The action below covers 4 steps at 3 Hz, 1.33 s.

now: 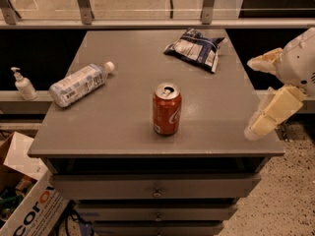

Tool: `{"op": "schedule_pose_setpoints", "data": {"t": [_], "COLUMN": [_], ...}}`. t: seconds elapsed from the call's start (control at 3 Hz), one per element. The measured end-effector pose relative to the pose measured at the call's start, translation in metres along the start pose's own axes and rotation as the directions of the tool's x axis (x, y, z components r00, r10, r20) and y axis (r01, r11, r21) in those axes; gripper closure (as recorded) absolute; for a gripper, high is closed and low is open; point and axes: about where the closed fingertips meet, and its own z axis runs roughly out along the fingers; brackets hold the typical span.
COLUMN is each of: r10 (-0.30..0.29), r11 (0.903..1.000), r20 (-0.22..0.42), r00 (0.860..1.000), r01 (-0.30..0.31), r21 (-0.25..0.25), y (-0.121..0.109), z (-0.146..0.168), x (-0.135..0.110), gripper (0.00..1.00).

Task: Pick coke can

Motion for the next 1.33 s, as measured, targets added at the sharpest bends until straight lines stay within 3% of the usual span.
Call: {"op": "schedule_pose_setpoints", "data": {"t": [0.33,0.67,1.0,1.33], "r10": [0.003,-0.035,-0.103,-0.103], "r11": [0.9974,0.9915,0.98,0.98], "r20": [0.153,0.272,0.365,0.366], "r00": [0.988,0.962,0.925,0.925], "r01": [0.008,0.068,0.157,0.157], "r21": [-0.071,-0.111,-0.122,-0.122], "y": [0.013,0.023,0.027,0.027], "z": [0.027,0.053,0.077,0.077], "x": [-0.016,-0.038,-0.061,-0.062], "gripper": [0.0,0.0,0.0,0.0]}}
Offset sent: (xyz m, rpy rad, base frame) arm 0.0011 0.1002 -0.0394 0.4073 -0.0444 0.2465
